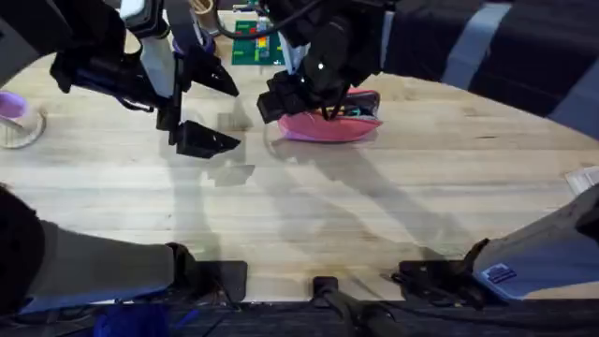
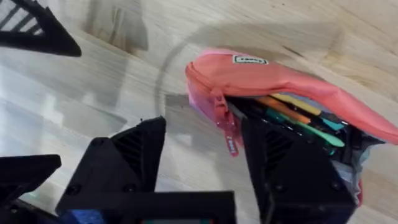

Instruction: Unzip the bag, pick up the pens from the table one at a time and place them inside, then zip the bag closed.

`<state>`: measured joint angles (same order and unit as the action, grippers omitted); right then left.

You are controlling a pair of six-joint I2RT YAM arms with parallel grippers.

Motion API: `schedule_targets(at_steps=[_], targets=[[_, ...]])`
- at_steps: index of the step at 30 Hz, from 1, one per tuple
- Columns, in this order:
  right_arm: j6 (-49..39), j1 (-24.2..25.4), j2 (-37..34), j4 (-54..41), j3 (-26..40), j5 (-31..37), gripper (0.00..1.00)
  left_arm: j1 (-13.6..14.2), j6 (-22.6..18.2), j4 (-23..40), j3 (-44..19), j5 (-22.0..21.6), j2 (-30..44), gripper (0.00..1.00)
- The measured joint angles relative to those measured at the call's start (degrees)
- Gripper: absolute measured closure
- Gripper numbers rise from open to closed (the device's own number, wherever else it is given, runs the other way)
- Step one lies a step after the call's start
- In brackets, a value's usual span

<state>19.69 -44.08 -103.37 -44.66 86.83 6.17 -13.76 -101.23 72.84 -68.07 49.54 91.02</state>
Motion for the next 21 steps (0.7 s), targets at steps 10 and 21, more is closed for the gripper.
schedule_targets(at_steps=[10, 21], targets=[[1.3, 0.0, -1.8, 0.1, 0.0, 0.0, 0.578, 0.0, 0.0, 0.0, 0.0, 0.0, 0.0, 0.008], [2.6, 0.0, -2.1, 1.0, 0.0, 0.2, 0.643, 0.0, 0.0, 0.0, 0.0, 0.0, 0.0, 0.006]])
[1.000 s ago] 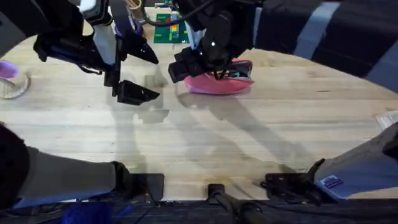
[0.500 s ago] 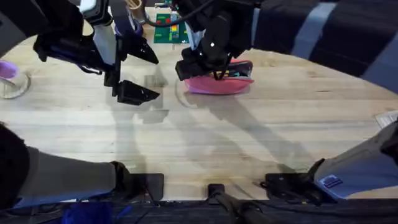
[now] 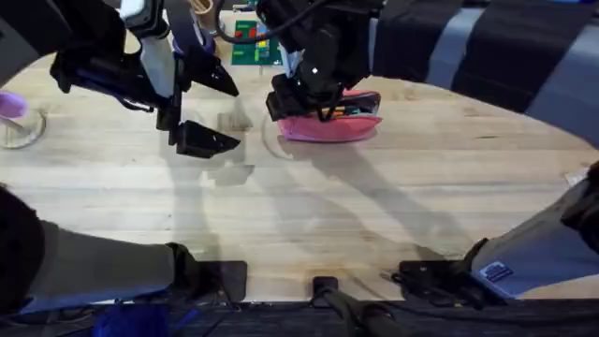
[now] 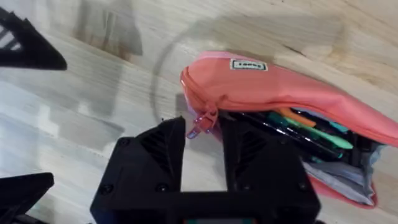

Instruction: Unzip the bag, pick up the pens from the table one at a time and place them inside, then zip the bag closed.

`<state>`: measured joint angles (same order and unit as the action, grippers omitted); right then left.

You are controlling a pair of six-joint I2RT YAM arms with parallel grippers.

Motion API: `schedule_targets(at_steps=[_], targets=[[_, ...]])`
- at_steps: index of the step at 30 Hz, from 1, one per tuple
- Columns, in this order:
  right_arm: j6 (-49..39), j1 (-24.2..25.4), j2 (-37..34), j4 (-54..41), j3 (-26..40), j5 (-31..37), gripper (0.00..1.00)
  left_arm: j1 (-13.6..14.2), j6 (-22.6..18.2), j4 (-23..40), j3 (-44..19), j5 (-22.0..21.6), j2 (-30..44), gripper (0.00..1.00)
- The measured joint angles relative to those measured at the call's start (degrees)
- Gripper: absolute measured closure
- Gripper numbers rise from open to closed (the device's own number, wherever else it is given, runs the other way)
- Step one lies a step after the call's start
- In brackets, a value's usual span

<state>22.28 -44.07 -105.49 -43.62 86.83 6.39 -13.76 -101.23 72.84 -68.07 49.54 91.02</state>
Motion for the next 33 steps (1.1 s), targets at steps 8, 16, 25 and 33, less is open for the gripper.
schedule_targets(at_steps=[8, 16, 25, 33], targets=[[0.3, 0.1, -0.5, 0.3, 0.0, 0.2, 0.953, 0.0, 0.0, 0.0, 0.0, 0.0, 0.0, 0.006], [0.2, 0.0, -0.5, 0.2, 0.0, 0.2, 0.968, 0.0, 0.0, 0.0, 0.0, 0.0, 0.0, 0.007], [0.3, 0.1, 1.1, -0.2, -0.3, 0.2, 0.969, 0.0, 0.0, 0.0, 0.0, 0.0, 0.0, 0.007], [0.3, 0.1, 5.8, -0.4, -0.4, 0.1, 0.969, 0.0, 0.0, 0.0, 0.0, 0.0, 0.0, 0.007]])
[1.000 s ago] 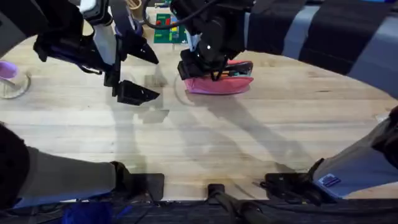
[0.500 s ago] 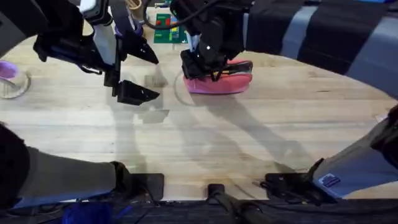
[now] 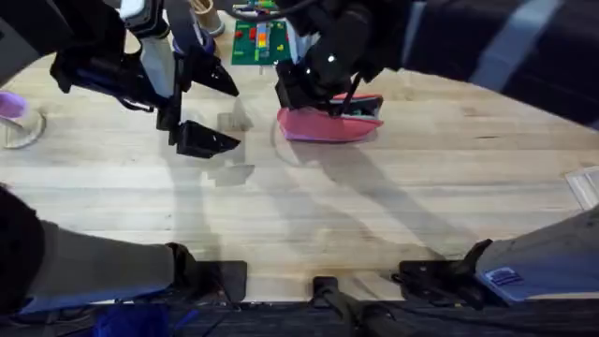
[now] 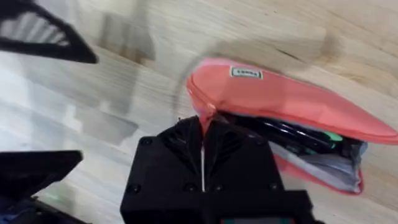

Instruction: Unzip the bag, pick up the pens from the table one at a time and place them inside, then zip the bag closed.

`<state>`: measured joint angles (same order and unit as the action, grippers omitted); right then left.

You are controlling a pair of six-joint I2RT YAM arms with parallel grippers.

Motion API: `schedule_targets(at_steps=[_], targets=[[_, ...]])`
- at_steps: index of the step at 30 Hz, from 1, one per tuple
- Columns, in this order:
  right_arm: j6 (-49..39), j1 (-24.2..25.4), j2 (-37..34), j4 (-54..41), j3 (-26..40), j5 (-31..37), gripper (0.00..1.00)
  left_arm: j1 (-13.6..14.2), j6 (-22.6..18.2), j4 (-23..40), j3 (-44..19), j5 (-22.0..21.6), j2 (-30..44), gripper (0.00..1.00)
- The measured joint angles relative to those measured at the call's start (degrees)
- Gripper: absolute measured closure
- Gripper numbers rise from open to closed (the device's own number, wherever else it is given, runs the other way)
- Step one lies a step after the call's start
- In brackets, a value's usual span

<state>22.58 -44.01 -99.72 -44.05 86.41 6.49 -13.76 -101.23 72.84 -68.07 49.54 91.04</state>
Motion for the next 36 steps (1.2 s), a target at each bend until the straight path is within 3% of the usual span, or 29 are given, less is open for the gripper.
schedule_targets(at_steps=[22, 31, 36], targets=[[0.1, 1.2, 2.6, -0.5, -0.1, -0.6, 0.97, 0.0, 0.0, -0.7, 0.0, 0.6, 0.0, 0.008], [0.1, 1.3, 2.6, -0.5, -0.1, -0.6, 0.97, 1.4, -0.3, -3.9, 0.0, 5.6, 0.5, 0.008], [0.1, 1.3, 2.6, -0.5, -0.1, -0.6, 0.97, 2.4, -0.4, -5.0, 0.0, 9.6, 5.0, 0.008]])
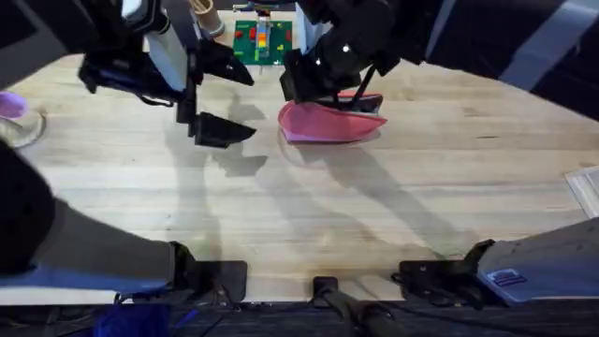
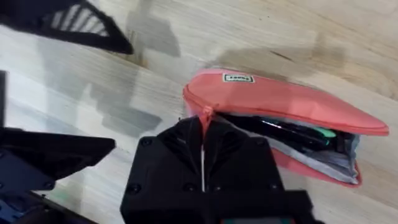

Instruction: Unzip the bag, pick up the pens from the table one at a time and place them inside, then zip the bag closed.

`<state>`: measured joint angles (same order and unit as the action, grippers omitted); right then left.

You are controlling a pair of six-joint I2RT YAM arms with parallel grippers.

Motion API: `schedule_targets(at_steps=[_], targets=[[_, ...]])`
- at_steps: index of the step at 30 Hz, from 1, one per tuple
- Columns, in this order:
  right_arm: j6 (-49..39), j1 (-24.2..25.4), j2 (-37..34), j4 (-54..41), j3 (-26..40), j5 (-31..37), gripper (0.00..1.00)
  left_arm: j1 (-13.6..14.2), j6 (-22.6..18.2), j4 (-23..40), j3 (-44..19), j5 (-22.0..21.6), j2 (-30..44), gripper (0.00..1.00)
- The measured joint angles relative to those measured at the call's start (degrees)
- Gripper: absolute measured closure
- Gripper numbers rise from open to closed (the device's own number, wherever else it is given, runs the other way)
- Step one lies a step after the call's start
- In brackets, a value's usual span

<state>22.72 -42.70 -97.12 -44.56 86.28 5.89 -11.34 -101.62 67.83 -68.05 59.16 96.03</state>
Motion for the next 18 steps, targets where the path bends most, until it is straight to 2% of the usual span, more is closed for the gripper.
schedule_targets(at_steps=[9, 14, 18], targets=[[0.0, 0.0, 0.0, 0.0, 0.0, 0.0, 0.97, 1.4, 0.0, -3.2, 0.0, 8.8, 8.9, 0.008], [0.0, 0.0, 0.0, 0.2, 0.0, 0.0, 0.97, 4.2, 0.3, -6.0, 0.0, 11.9, 11.0, 0.008], [0.0, 0.0, 0.0, 0.3, 0.0, 0.0, 0.97, 7.2, 3.8, -11.5, 0.1, 12.9, 11.1, 0.009]])
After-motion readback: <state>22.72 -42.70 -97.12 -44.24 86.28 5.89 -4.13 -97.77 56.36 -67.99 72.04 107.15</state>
